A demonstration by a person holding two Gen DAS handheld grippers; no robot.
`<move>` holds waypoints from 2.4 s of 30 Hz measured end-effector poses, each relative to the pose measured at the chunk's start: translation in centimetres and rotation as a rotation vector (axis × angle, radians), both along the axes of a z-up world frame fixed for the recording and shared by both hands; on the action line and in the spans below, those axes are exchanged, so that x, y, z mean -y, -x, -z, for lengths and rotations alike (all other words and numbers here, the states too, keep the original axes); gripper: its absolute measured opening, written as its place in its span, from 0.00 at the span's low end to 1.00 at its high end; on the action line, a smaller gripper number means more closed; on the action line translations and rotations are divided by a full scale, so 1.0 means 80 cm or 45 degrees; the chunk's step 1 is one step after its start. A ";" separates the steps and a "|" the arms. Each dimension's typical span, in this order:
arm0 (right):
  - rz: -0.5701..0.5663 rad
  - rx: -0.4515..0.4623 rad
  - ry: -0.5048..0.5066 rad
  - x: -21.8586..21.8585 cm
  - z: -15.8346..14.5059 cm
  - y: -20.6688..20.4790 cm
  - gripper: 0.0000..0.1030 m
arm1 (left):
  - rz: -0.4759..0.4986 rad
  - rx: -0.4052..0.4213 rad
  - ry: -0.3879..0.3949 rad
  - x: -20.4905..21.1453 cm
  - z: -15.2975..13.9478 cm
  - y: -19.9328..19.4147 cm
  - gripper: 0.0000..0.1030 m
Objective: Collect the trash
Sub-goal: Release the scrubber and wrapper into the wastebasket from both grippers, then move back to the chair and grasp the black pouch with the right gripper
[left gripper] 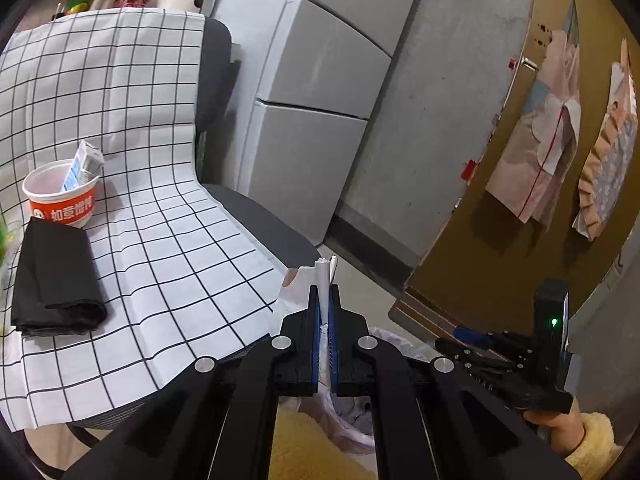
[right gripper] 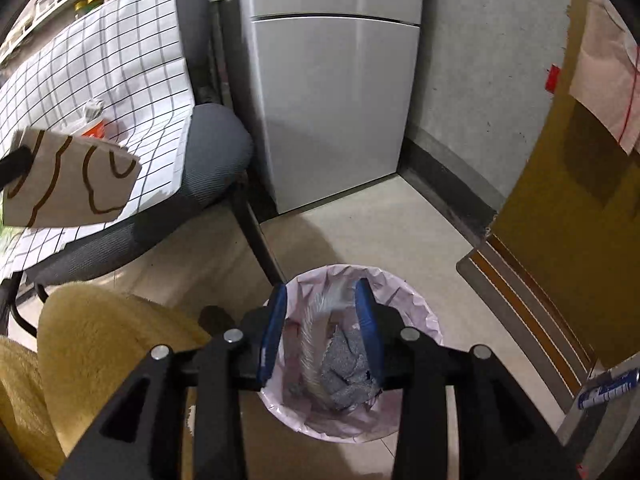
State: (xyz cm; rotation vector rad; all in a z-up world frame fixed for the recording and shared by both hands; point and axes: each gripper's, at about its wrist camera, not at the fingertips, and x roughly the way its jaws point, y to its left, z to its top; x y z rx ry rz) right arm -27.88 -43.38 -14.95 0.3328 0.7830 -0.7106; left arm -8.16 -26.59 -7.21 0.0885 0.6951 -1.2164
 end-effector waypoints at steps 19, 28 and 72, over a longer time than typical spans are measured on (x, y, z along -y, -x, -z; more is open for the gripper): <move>0.181 0.278 0.124 0.028 -0.074 0.057 0.34 | 0.365 0.006 -0.010 0.082 0.011 0.088 0.04; 0.279 0.284 0.135 0.052 -0.069 0.092 0.34 | 0.447 -0.055 -0.170 0.154 0.075 0.107 0.28; -1.022 -0.066 0.382 -0.312 -0.043 -0.406 0.89 | -0.918 -0.024 -0.221 -0.332 0.042 -0.149 0.38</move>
